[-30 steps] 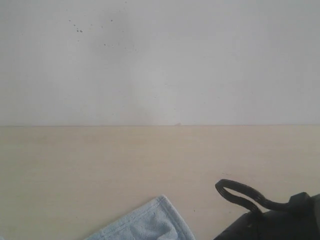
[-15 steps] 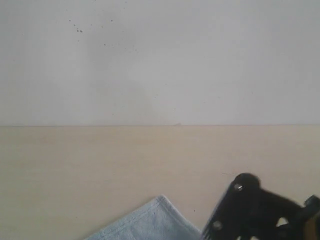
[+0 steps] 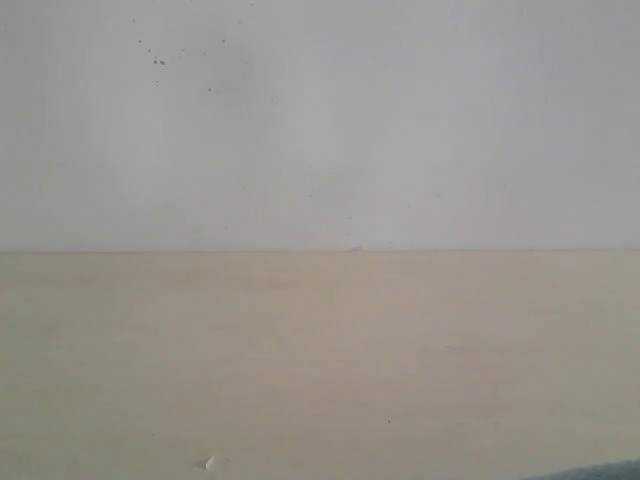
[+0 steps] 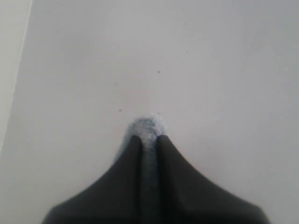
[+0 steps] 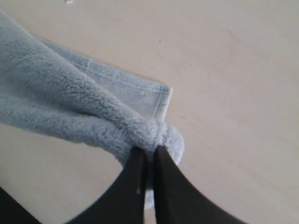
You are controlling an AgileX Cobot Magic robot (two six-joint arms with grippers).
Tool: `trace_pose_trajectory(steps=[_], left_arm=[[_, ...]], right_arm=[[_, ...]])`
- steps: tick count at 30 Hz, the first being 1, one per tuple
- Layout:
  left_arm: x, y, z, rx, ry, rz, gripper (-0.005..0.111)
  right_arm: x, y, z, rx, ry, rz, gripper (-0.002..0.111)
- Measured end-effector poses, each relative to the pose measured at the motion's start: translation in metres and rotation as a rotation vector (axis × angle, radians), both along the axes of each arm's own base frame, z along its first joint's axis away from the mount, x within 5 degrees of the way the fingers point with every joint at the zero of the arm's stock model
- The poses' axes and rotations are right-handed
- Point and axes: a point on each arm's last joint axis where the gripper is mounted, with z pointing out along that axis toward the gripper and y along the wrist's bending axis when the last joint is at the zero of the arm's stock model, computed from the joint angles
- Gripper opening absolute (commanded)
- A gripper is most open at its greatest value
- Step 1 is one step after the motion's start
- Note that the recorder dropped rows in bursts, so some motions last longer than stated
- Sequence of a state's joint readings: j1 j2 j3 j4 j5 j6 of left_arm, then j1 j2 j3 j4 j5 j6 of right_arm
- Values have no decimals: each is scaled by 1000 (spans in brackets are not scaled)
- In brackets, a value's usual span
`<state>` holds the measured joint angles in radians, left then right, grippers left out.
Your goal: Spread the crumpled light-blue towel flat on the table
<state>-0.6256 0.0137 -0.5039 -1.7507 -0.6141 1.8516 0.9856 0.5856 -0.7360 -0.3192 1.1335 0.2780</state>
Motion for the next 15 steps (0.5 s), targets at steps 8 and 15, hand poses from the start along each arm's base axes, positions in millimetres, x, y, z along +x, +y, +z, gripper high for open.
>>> trace_pose_trajectory(steps=[8,15], left_arm=[[-1,-5,2,21,-32,-55,4],[14,-17,-25,26,53,-80,4]], right_arm=[[-6,-22,40,51,-109,-53,0],[0,-28,53,12,-203,-99,0]])
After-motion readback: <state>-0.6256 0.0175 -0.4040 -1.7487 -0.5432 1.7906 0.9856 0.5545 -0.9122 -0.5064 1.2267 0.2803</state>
